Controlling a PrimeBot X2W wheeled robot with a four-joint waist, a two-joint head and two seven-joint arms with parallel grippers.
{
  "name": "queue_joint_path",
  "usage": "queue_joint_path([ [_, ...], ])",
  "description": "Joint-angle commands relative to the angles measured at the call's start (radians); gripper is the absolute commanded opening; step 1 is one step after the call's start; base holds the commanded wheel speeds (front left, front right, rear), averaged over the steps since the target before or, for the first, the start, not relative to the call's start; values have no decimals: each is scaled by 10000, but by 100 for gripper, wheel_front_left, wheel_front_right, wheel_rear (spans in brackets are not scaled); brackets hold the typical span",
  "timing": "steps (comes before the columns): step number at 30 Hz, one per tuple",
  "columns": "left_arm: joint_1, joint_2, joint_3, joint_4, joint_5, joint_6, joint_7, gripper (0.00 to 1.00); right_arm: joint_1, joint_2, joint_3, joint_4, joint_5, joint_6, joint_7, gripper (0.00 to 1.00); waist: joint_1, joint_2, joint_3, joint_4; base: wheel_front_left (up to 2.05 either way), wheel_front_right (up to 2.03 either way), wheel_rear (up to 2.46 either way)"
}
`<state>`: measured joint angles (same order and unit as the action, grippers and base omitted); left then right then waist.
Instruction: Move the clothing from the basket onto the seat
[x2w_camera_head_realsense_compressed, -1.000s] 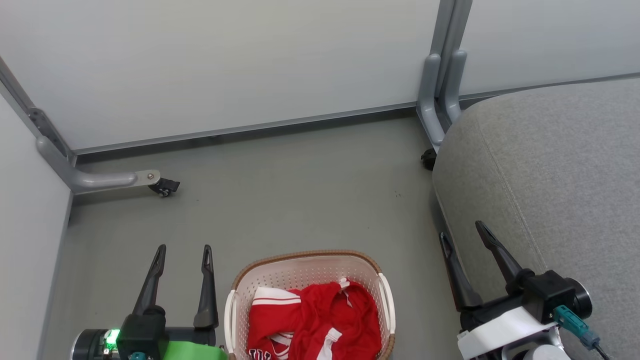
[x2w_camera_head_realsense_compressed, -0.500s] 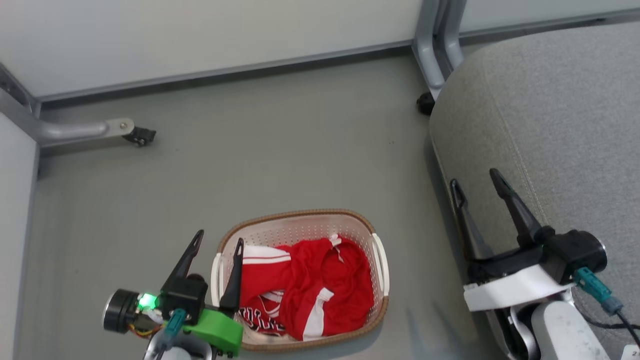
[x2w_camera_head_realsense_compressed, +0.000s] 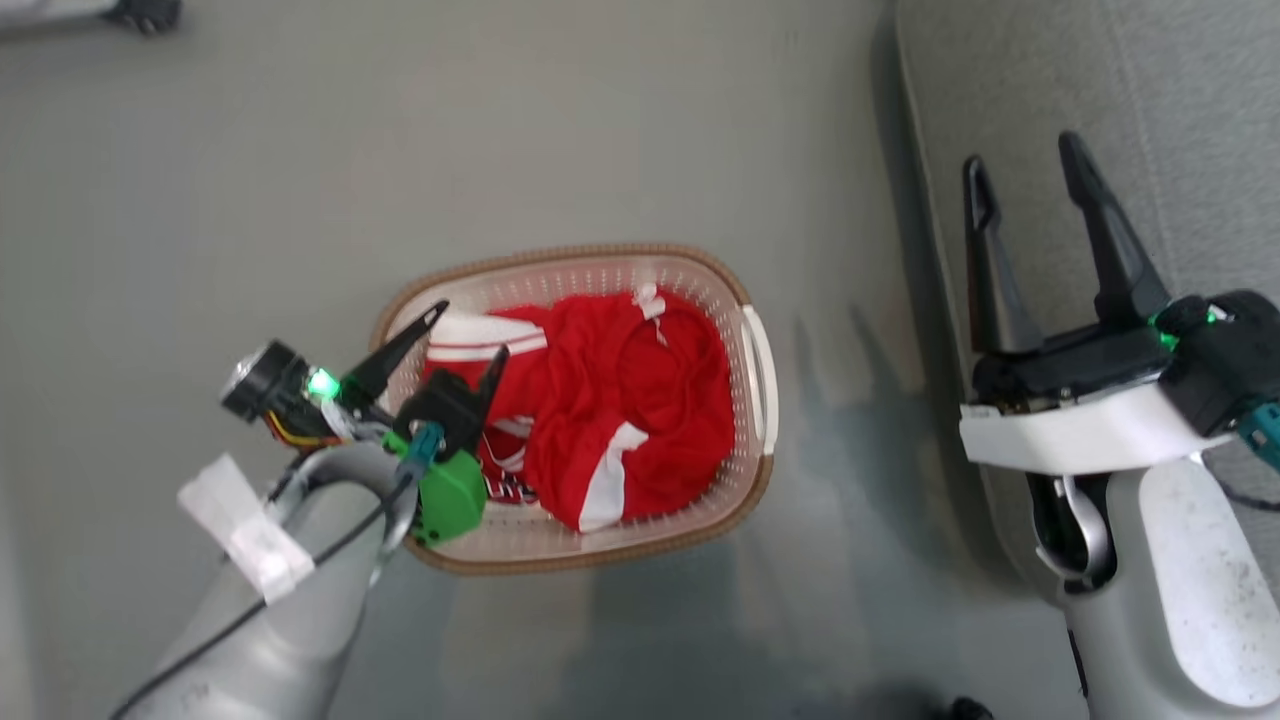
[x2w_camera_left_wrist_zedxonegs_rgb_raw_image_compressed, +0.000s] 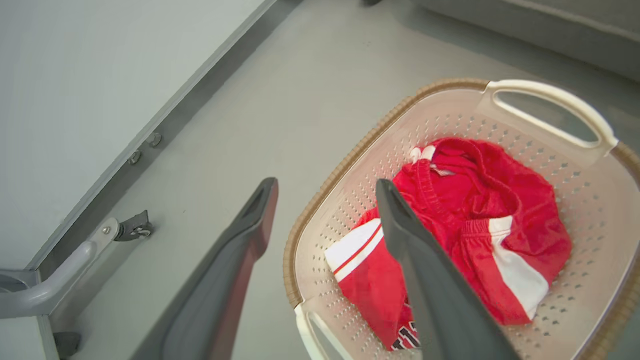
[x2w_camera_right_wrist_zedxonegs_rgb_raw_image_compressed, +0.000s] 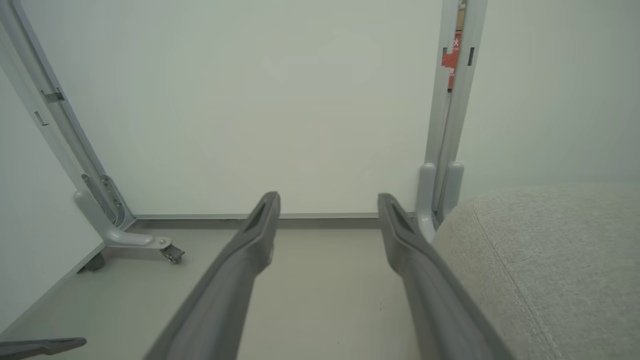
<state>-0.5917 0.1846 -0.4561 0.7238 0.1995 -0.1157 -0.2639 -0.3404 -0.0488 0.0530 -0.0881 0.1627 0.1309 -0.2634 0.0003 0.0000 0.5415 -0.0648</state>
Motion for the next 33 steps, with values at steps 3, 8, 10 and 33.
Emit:
queue_joint_path([
  [3, -1205, 239, -574, 1061, 376, -86, -10, 100, -605, -28, 13, -122, 203, -3, -21, 100, -3, 0, 2740, -264, 0, 0, 0],
  [8, -2436, 216, -1457, 2714, 722, -142, 9, 100, -1007, -28, -10, -134, 496, -3, -22, 100, -3, 0, 3540, -443, 0, 0, 0],
  [10, -2810, 163, -1799, 3243, 884, -151, 16, 100, -1107, -30, 7, -138, 643, -3, -22, 100, -3, 0, 3811, -531, 0, 0, 0],
  [33, -5112, 239, -3629, 5268, 1943, 1320, 861, 100, -1607, -27, 37, -261, 1501, -3, -22, 100, -3, 0, 5622, -960, 0, 0, 0],
])
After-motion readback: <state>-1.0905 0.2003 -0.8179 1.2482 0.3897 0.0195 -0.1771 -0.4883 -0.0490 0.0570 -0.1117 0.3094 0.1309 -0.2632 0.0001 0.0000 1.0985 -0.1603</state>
